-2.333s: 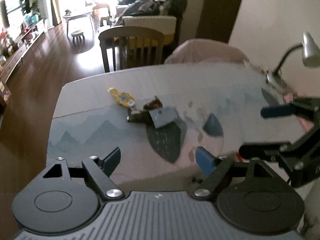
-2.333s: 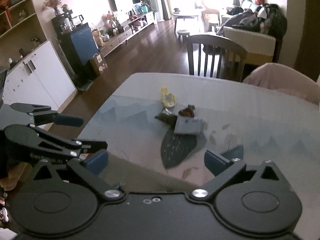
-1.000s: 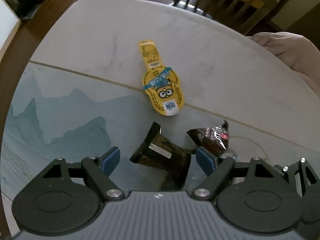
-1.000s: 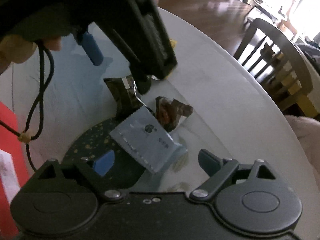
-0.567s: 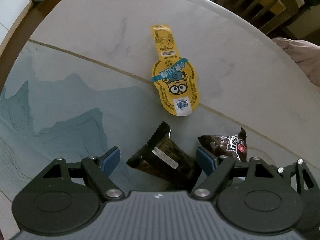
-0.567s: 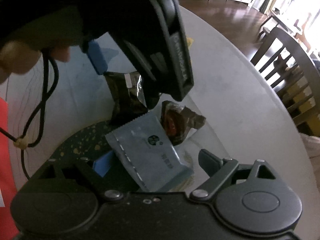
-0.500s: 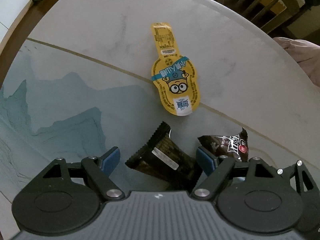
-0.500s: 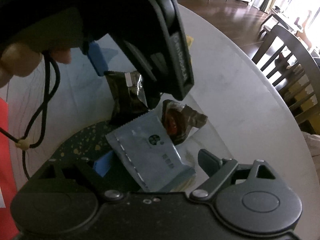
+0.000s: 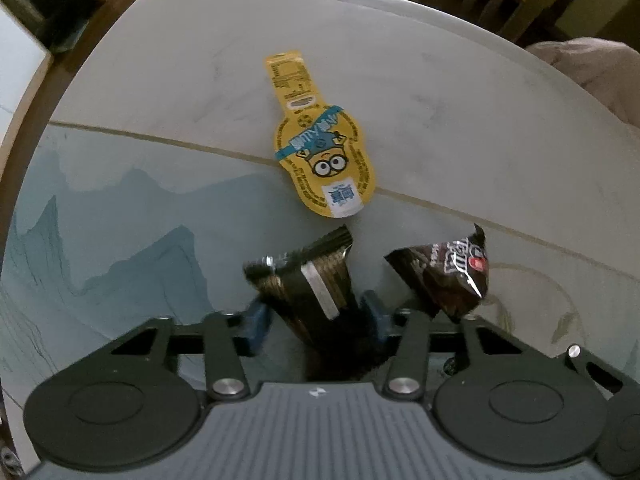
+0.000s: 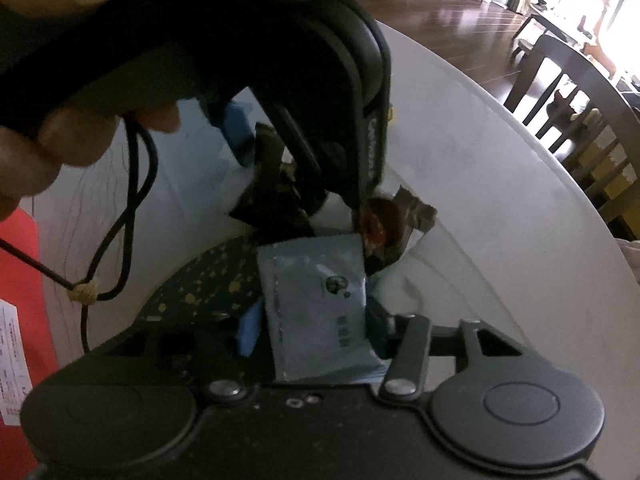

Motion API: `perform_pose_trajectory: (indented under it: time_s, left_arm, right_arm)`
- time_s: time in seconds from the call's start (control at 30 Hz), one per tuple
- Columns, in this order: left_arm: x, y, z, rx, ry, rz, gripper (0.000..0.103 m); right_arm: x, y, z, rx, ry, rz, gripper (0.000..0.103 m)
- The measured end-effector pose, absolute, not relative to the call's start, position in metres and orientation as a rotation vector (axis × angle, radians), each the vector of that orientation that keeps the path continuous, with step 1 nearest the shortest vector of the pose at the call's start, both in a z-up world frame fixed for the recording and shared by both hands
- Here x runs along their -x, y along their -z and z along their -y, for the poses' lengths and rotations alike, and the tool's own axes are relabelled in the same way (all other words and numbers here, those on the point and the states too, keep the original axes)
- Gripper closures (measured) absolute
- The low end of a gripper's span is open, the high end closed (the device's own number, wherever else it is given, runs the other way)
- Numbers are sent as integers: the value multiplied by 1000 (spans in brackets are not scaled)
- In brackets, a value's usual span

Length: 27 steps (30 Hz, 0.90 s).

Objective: Organize snacks
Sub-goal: 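Close the left tool on the dark chocolate bar while the right tool grips the grey-blue packet, then carry the chocolate bar in the left tool and grey-blue packet in the right tool into the box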

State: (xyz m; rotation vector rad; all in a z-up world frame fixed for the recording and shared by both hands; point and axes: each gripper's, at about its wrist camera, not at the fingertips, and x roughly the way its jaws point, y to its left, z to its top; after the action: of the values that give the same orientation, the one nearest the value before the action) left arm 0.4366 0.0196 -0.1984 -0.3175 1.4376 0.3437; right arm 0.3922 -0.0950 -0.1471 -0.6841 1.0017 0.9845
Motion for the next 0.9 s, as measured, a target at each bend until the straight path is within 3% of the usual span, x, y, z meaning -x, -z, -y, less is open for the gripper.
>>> perform_pose_trajectory:
  time_s: [0.07,0.4,0.9]
  left_arm:
    - [-434,197,-19,317,-329,-1440,70]
    - [-412,174,-39,348,-309,-1400,71]
    - [-380,65,-36,325,-212,-1239,71]
  right_arm:
    - [-388,144,100,670,-961,-1002,57]
    - [-368,116,137,571,-801,-1011,58]
    - [-349,18,163,386,-612,-880,58]
